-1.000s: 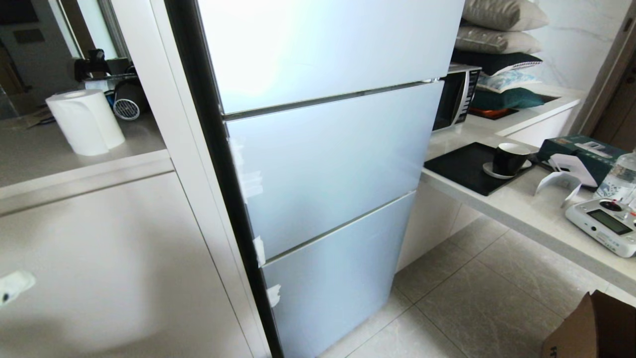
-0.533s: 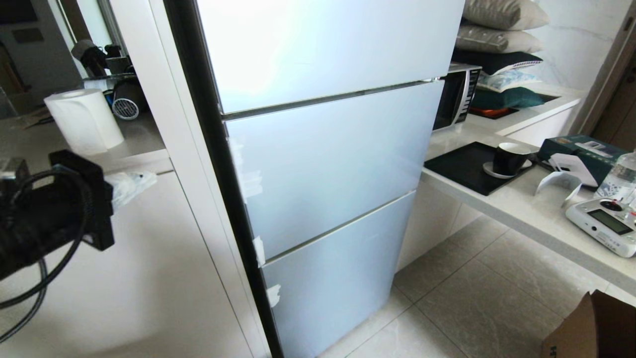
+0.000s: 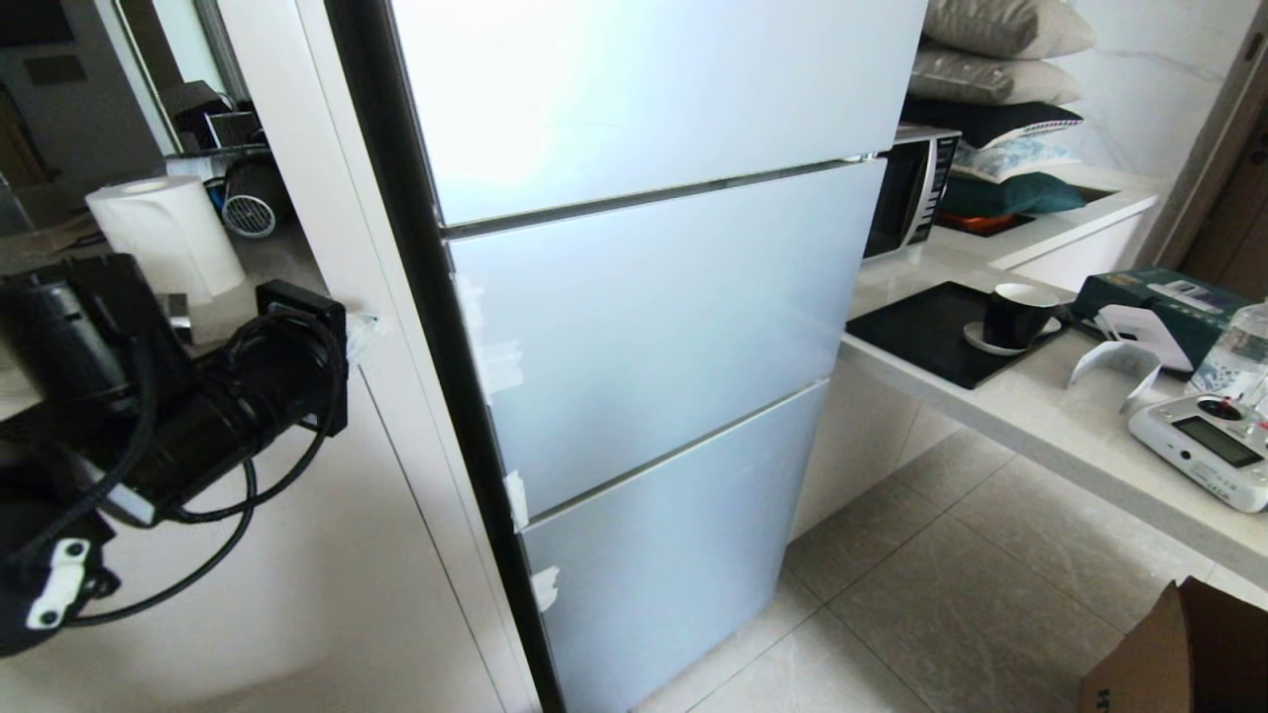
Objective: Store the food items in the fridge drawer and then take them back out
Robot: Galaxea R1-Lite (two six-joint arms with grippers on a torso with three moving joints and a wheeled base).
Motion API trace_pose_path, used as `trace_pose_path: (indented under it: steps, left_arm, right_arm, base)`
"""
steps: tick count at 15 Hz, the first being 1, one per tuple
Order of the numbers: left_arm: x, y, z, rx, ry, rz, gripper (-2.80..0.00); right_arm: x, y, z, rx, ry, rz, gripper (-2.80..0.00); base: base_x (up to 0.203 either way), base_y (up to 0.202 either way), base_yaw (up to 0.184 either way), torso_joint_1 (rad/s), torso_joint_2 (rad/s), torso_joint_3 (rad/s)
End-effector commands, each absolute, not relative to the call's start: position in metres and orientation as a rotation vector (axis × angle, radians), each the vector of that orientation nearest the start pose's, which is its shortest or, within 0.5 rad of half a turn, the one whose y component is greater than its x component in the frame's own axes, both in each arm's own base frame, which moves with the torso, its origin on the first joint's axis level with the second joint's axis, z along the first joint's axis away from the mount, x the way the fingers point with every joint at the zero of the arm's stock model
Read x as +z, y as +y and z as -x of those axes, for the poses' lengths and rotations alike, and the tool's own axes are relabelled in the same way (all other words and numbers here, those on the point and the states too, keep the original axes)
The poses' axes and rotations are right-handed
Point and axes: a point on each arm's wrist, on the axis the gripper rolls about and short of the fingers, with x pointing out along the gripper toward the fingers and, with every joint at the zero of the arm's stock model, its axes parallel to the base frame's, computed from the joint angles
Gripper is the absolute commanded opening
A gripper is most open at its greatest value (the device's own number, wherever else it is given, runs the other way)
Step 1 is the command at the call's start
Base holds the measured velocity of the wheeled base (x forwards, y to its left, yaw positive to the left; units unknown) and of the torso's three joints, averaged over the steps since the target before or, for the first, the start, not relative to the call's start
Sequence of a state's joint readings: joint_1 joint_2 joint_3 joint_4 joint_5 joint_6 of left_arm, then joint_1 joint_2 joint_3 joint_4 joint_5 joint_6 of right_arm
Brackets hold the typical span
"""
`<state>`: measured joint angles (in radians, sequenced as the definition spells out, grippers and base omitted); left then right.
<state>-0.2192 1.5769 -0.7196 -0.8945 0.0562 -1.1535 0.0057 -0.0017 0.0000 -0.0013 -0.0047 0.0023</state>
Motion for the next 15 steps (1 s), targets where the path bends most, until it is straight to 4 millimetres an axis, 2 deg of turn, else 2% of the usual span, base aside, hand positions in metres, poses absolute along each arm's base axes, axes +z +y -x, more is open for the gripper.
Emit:
trace_pose_path:
  steps: [1, 4, 6, 11, 15]
  left_arm:
    - [0.21, -0.074, -0.281, -0.192, 0.054, 1.103, -2.8]
    - [0.197, -0.085, -0.298, -0.162, 0.051, 1.042, -2.8]
    - [0.195, -0.095, -0.303, -0.184, 0.018, 1.033, -2.8]
    - [0.19, -0.097, -0.322, -0.132, -0.051, 1.045, -2.8]
    - [0.19, -0.096, -0.327, -0.112, -0.066, 1.047, -2.8]
  right_arm:
    - [0.076, 0.0, 0.023, 0.002, -0.002, -0.003, -2.8]
    - [0.076, 0.0, 0.023, 0.002, -0.002, -0.002, -2.8]
    - [0.076, 0.0, 0.023, 0.002, -0.002, -0.002, -2.8]
    - [0.076, 0.0, 0.023, 0.002, -0.002, -0.002, -2.8]
    - [0.076, 0.0, 0.023, 0.002, -0.002, -0.002, -2.8]
  base:
    - [0.0, 0.0, 0.0, 0.0, 0.0, 0.0]
    - [0.0, 0.0, 0.0, 0.0, 0.0, 0.0]
    - [0.0, 0.0, 0.0, 0.0, 0.0, 0.0]
    - [0.0, 0.0, 0.0, 0.0, 0.0, 0.0]
    - [0.0, 0.0, 0.0, 0.0, 0.0, 0.0]
